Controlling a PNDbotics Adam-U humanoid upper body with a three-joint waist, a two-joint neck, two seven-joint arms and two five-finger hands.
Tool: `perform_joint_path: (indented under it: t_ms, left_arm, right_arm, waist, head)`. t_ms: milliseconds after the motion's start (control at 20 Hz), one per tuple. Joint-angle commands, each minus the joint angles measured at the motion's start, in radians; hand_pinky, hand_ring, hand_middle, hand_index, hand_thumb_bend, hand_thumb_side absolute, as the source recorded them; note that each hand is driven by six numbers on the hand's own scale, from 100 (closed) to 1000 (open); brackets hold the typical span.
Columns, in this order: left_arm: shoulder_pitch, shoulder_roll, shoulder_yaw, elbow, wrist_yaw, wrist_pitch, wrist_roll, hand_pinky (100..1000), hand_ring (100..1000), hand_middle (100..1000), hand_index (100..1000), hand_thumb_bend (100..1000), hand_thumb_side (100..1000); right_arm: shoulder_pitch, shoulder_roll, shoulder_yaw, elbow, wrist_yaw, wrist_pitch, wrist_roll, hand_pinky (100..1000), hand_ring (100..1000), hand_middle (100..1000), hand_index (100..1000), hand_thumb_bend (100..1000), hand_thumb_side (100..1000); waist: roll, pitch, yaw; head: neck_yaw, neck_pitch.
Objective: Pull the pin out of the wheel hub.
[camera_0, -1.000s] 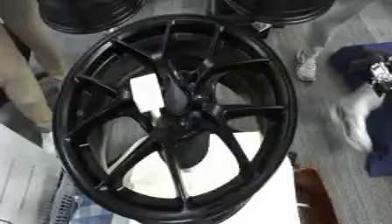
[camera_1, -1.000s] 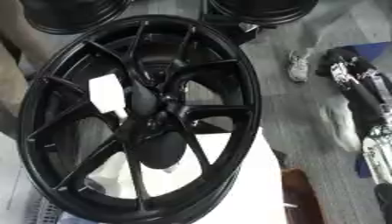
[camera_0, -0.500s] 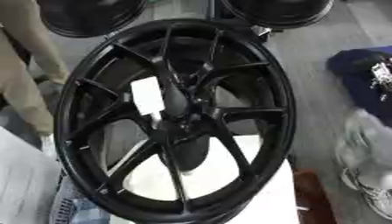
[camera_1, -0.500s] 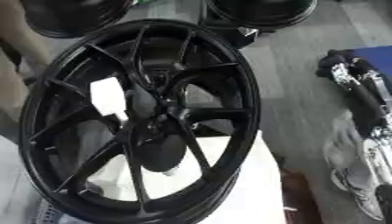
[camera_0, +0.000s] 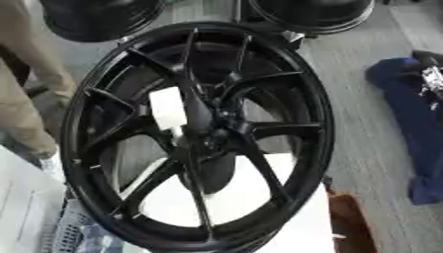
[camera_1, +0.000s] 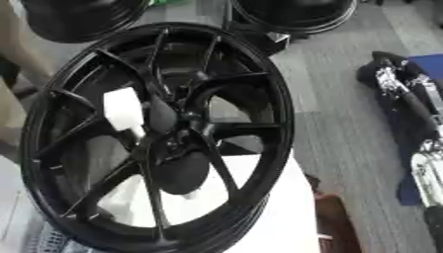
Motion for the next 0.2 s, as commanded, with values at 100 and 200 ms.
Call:
perform_joint_path:
  t_ms: [100,200]
  left_arm:
    - [0.026,-0.069,0.003,-0.109,-0.052,0.006,0.039,749,544,490,727,381,593]
    - [0.051,-0.111,0.006,-0.146,-0.056,0.004,0.062,748,543,489,728,386,589]
  right_arm:
    - [-0.013,-0.024,-0.006,-0.028,-0.009,-0.006,0.003,970,757,680,825,100,516]
    - [-0.016,-0.021,-0.004,-0.029,-0.009,-0.005,0.004,970,757,680,825,100,516]
  waist:
    - [-0.003,-0.014,-0.003]
    - [-0.004,-0.012,-0.003]
  head:
    - [0.009,-0.015]
    - [0.013,-0.014]
